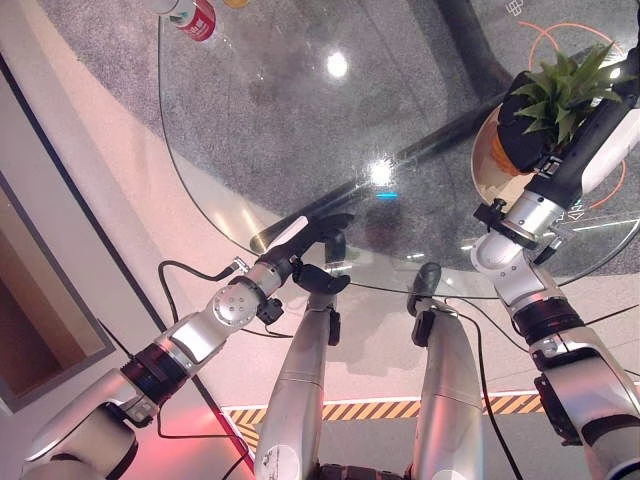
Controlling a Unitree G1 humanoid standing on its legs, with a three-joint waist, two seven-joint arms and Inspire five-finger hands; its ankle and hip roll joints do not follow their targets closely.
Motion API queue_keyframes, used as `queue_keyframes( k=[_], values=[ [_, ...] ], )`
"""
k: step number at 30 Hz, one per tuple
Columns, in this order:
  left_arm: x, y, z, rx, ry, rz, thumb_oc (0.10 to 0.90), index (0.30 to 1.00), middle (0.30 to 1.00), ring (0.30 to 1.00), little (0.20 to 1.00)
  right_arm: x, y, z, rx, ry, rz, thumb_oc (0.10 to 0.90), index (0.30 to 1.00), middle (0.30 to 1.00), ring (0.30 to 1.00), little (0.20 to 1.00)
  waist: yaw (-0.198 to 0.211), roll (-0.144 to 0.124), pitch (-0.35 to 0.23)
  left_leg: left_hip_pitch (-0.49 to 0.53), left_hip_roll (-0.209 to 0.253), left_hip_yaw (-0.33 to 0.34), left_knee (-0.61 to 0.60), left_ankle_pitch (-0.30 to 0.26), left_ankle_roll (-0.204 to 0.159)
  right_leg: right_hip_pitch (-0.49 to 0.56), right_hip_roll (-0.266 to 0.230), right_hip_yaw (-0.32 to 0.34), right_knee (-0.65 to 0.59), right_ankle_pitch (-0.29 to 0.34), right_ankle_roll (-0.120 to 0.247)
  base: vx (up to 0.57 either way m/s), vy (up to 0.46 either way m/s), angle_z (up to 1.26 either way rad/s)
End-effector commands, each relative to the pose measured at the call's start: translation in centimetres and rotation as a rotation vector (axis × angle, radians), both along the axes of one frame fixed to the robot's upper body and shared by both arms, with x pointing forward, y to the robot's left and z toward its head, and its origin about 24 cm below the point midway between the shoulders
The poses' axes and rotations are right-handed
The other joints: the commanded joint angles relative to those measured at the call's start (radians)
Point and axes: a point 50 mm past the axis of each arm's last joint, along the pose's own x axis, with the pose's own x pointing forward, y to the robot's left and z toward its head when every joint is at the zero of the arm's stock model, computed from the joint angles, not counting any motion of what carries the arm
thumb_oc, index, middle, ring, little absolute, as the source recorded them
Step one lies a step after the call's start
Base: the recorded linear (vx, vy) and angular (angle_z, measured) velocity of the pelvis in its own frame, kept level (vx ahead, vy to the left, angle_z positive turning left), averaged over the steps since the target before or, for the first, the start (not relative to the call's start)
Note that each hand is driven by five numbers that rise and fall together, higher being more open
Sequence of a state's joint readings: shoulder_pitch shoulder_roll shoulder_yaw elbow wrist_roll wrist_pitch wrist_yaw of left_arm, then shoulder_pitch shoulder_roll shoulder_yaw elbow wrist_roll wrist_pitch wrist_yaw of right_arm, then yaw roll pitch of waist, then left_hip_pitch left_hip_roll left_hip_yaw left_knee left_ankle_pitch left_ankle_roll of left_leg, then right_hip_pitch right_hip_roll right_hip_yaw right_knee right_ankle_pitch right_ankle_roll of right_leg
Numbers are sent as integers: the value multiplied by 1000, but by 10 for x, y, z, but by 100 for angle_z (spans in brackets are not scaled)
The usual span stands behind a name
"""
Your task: Pick up the fruit to the plate
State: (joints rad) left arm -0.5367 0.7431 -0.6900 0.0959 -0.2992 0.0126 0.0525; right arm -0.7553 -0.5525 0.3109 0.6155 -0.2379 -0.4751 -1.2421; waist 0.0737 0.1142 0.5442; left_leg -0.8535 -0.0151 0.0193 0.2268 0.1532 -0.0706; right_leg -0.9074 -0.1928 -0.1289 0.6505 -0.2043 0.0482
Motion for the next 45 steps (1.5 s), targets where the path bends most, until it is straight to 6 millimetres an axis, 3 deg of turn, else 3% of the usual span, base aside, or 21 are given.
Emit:
queue_keyframes(
  k=[1,19,36,45],
  values=[
    [-17,-20,18,-100,-91,-123,800,900,900,900,900,-17,-15,21,-76,-143,-71,800,900,900,900,900,-27,4,-24,47,-68,59,168,-189,57,88,58,-53,-287,262,54,0,0,0],
    [-29,-5,14,-105,-88,-109,800,900,900,900,900,-33,-4,-7,-261,5,-98,800,900,900,900,900,-35,-41,-24,140,-63,58,152,-201,65,192,60,-51,-317,257,66,2,1,0],
    [-32,5,18,-110,-74,-94,800,900,900,900,900,-40,-8,-1,-449,30,-257,800,900,900,900,900,-27,-70,-24,176,-63,49,160,-212,69,235,49,-61,-320,253,77,19,0,2],
    [-37,13,16,-120,-76,-72,800,900,900,900,900,-49,4,-3,-514,43,-151,800,900,900,900,900,-29,-84,-24,209,-66,46,153,-219,71,268,55,-54,-329,247,80,0,0,0]
  ],
)
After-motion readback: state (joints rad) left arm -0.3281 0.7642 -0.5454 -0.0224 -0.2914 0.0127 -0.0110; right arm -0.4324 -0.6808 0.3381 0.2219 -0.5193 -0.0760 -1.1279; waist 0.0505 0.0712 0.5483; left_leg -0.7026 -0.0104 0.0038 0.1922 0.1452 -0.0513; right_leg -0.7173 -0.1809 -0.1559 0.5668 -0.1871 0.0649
